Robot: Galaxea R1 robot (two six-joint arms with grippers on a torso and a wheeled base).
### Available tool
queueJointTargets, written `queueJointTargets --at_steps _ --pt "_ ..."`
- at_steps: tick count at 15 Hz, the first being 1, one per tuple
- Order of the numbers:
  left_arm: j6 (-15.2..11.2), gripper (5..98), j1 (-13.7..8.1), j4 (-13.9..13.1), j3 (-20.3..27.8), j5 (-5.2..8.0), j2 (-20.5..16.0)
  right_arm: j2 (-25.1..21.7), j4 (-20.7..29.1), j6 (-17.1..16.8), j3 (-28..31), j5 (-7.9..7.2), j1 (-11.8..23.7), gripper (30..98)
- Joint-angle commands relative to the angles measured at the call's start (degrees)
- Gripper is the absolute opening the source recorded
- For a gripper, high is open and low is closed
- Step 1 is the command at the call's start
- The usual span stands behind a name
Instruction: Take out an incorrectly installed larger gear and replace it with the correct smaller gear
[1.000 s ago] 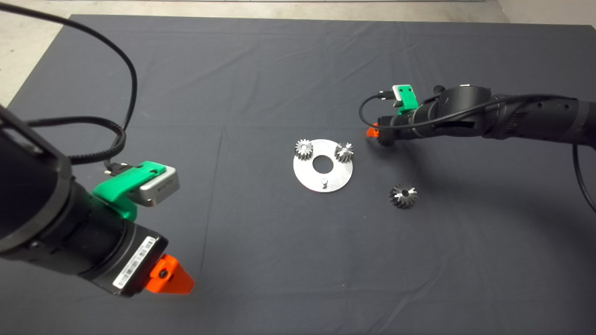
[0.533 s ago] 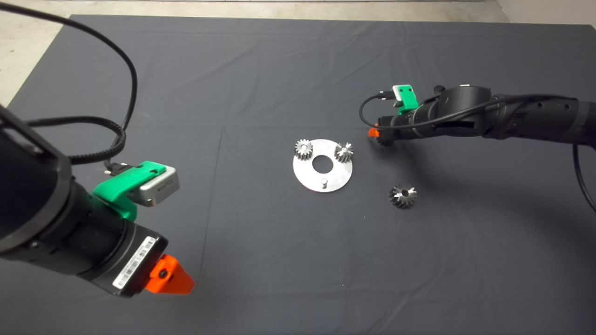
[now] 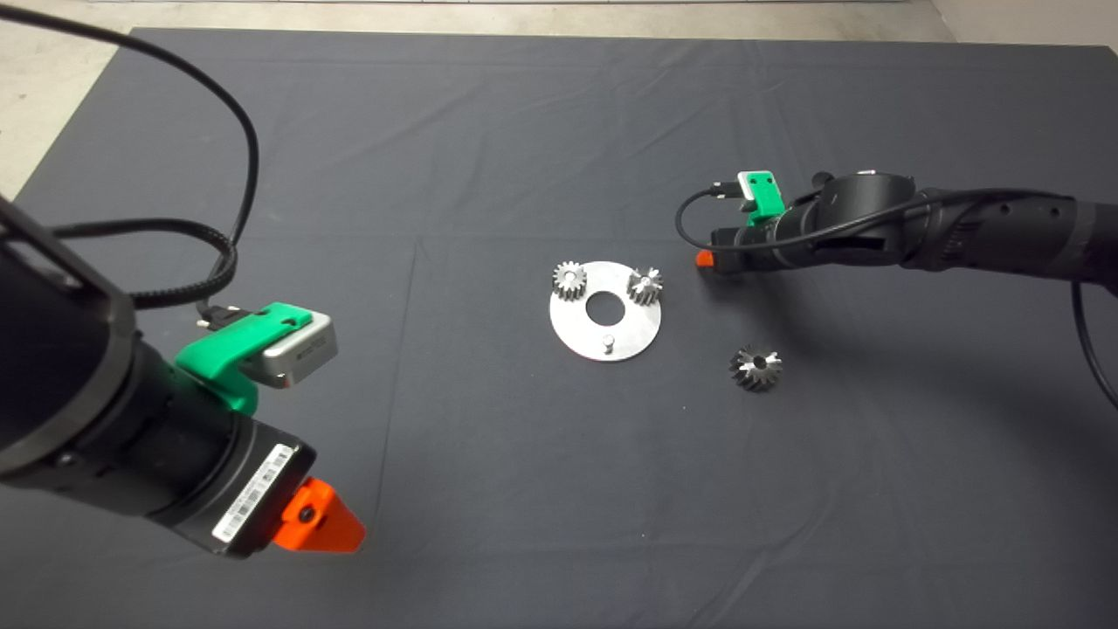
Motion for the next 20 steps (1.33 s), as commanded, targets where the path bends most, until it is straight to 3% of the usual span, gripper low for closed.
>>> queueJointTargets --at_steps 1,4,6,14,18,20 --pt "-0.2 97.8 -0.5 0.1 0.6 -0.02 -0.1 -0.2 -1.3 -0.8 0.2 0.07 1.3 65.1" --pt "-0.3 97.8 -0.5 0.1 0.5 -0.02 -0.2 0.2 -1.4 -1.2 0.1 0.07 1.3 65.0" --pt "-0.4 97.8 -0.5 0.1 0.6 -0.02 -0.3 0.3 -1.7 -1.9 -0.2 0.16 1.3 60.7" --pt "-0.1 97.8 -0.5 0.1 0.9 -0.1 -0.1 0.4 -4.5 -1.7 -1.0 0.16 0.8 60.7" --pt "-0.2 97.8 -0.5 0.1 0.9 -0.02 -0.2 0.4 -4.6 -1.7 -1.1 0.16 0.6 56.2" --pt "-0.2 97.8 -0.5 0.1 0.9 -0.02 -0.2 0.4 -4.6 -1.7 -1.1 0.24 0.5 50.8"
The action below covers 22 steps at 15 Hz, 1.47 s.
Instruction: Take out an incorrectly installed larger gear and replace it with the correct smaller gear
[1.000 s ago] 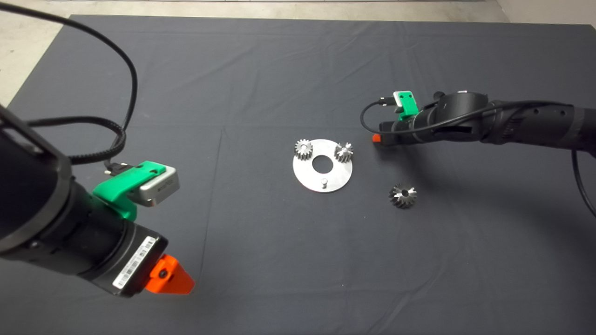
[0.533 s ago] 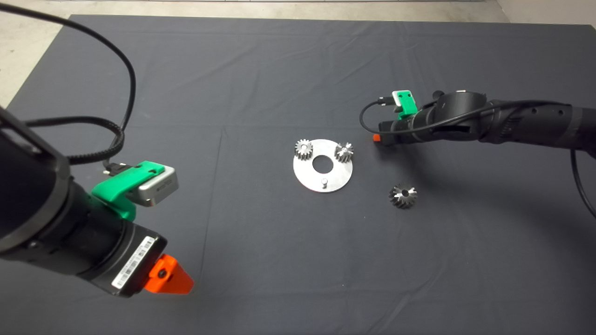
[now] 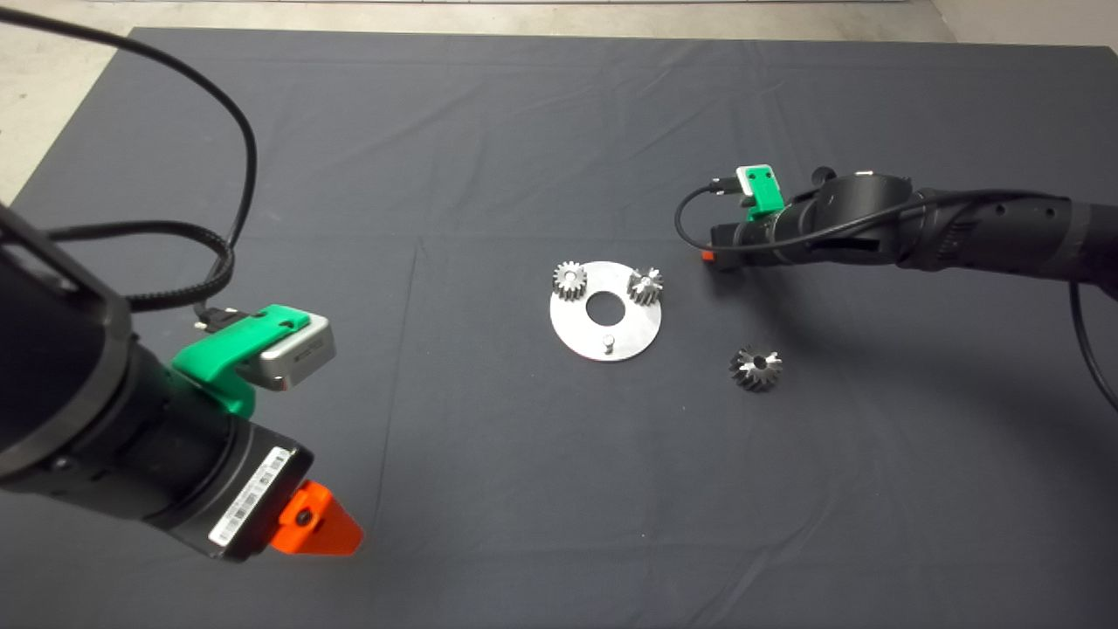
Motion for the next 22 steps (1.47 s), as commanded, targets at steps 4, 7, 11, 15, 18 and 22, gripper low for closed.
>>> queueJointTargets --at_steps 4,7,11,15,18,22 --pt "-0.2 97.8 -0.5 0.1 0.6 -0.02 0.0 0.0 -1.7 0.1 0.2 0.16 0.6 46.1" --pt "-0.2 97.8 -0.5 0.1 0.6 -0.02 0.1 0.0 -1.8 0.1 -0.4 1.45 0.3 44.0" --pt "-0.3 97.8 -0.5 0.1 0.6 -0.02 0.1 0.0 -1.7 0.0 -2.0 2.07 -0.3 42.9" --pt "-0.3 97.8 -0.5 0.1 0.5 -0.02 0.1 -0.1 -1.7 -0.2 -1.4 2.62 -0.3 42.2" --pt "-0.3 97.8 -0.5 0.1 0.6 0.07 0.1 -0.4 -1.6 -0.4 2.1 1.98 0.2 42.1" --pt "-0.3 97.8 -0.5 0.1 0.5 0.07 0.1 -2.5 -1.2 -0.5 11.8 -5.43 2.4 41.2"
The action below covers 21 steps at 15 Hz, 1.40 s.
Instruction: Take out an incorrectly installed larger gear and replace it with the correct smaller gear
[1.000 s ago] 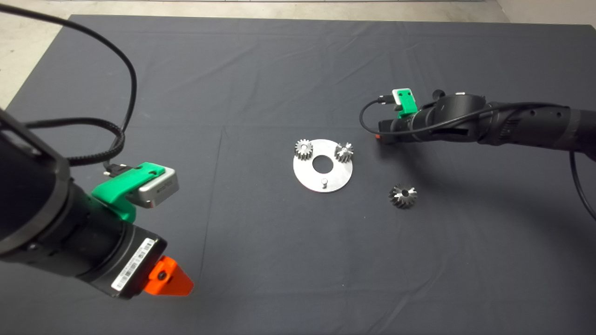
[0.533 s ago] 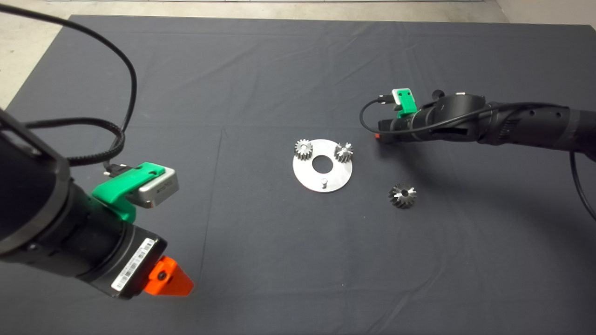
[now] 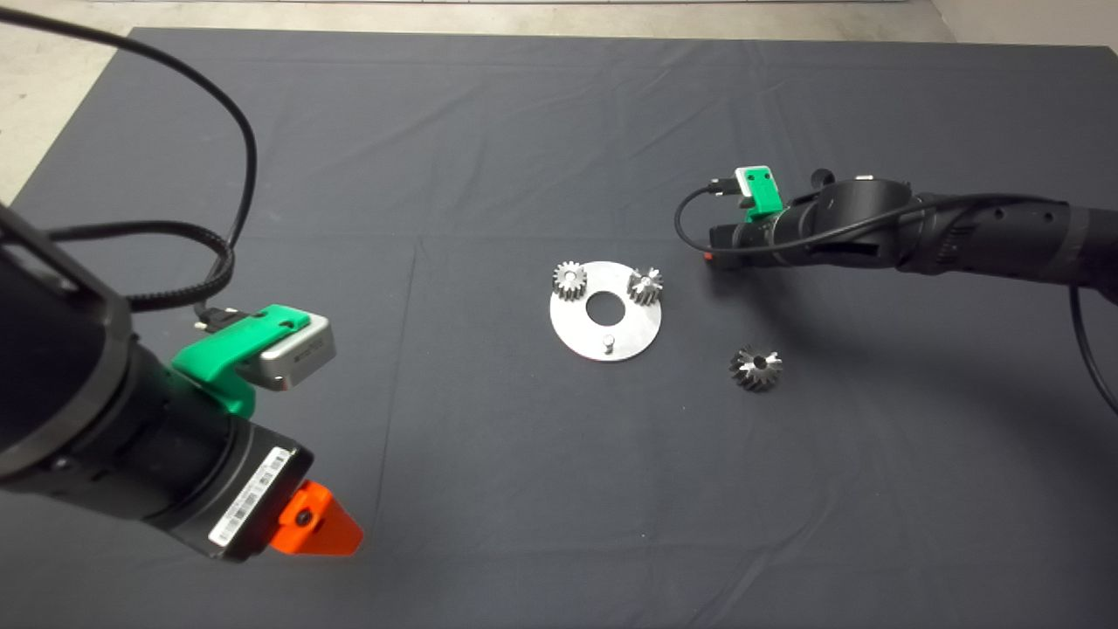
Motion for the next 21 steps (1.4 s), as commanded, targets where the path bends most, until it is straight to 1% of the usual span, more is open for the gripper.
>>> queueJointTargets --at_steps 1,2,3,4,6,8,9,12,13,15,17,21 --pt "-0.4 97.8 -0.5 0.1 0.3 0.11 0.2 -0.7 -0.3 -0.4 7.5 -9.2 5.0 41.3" --pt "-0.5 97.8 -0.5 0.1 0.0 0.19 0.2 0.0 1.1 -0.4 8.6 -11.8 6.0 41.3" --pt "-0.5 97.8 -0.5 0.1 -0.1 0.19 0.2 0.7 2.8 -0.5 10.7 -13.64 6.8 41.2" --pt "-0.5 97.8 -0.5 0.1 -0.1 0.11 0.2 0.3 4.2 -0.6 12.1 -13.89 8.2 41.2" --pt "-0.5 97.8 -0.5 0.1 -0.1 0.11 0.2 0.1 8.2 -0.5 13.7 -13.89 11.1 41.2" --pt "-0.5 97.8 -0.5 0.1 -0.1 0.11 0.2 0.8 10.4 -0.2 15.2 -13.89 12.6 41.1" --pt "-0.5 97.8 -0.5 0.1 -0.1 0.19 0.2 1.3 11.2 0.2 16.0 -13.72 12.7 41.1" --pt "-0.5 97.8 -0.5 0.1 -0.1 0.19 0.2 6.2 12.1 0.0 16.3 -13.72 12.2 41.1" --pt "-0.6 97.8 -0.5 0.1 -0.1 0.21 0.2 8.5 12.2 0.0 15.7 -13.72 11.9 41.1" --pt "-1.1 97.8 -0.5 0.2 -0.3 0.37 0.2 11.5 12.2 0.1 14.8 -13.81 11.7 41.1" --pt "-1.2 97.8 -0.5 0.2 -0.3 0.37 0.3 12.8 12.2 0.2 14.7 -13.63 10.9 41.1" --pt "-0.9 97.8 -0.5 0.2 -0.3 0.32 0.2 13.7 11.7 0.2 15.1 -13.54 8.4 41.1"
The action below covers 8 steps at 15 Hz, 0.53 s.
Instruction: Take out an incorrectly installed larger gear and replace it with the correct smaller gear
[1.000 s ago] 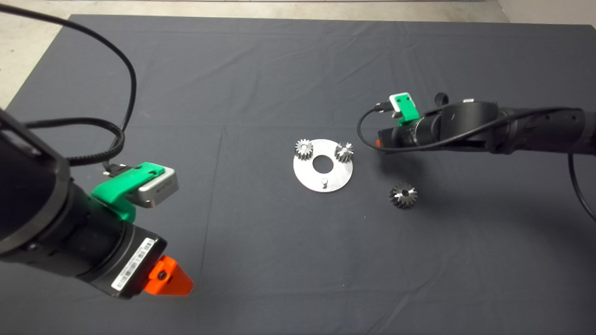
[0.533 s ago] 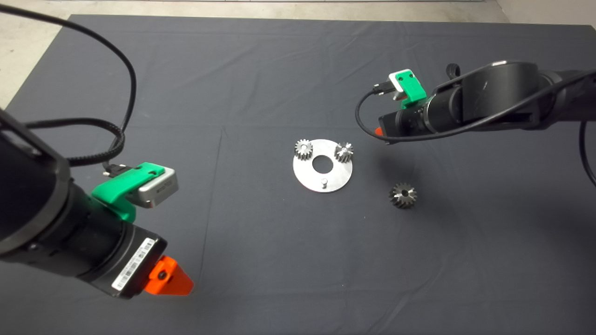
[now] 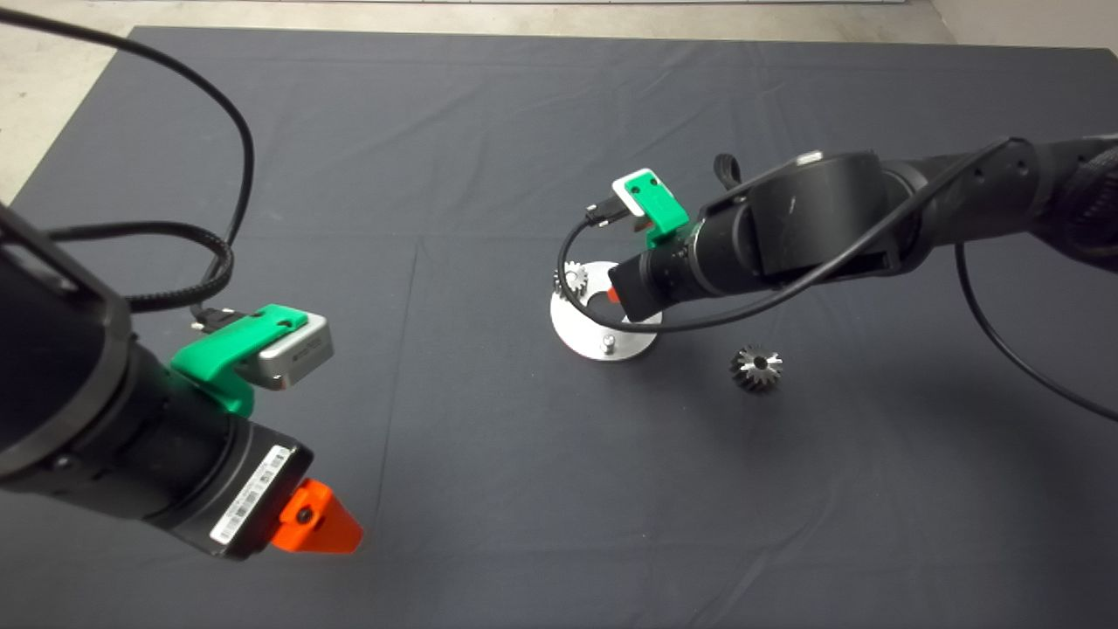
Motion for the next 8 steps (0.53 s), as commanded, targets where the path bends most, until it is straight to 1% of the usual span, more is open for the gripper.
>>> queueJointTargets --at_steps 1,2,6,8 --pt "0.0 97.8 -0.5 0.2 0.0 0.17 0.2 1.1 0.0 0.3 0.3 0.4 0.5 41.1" --pt "0.0 97.8 -0.5 0.2 0.0 -0.01 0.3 1.4 -0.1 0.3 0.2 0.49 0.5 41.1" --pt "-0.1 97.8 -0.5 0.2 -0.1 0.16 0.6 2.9 0.0 0.3 0.3 0.49 0.5 41.1" --pt "-0.2 97.8 -0.5 0.2 -0.1 0.16 0.6 2.8 0.0 0.3 0.4 0.49 0.2 41.1"
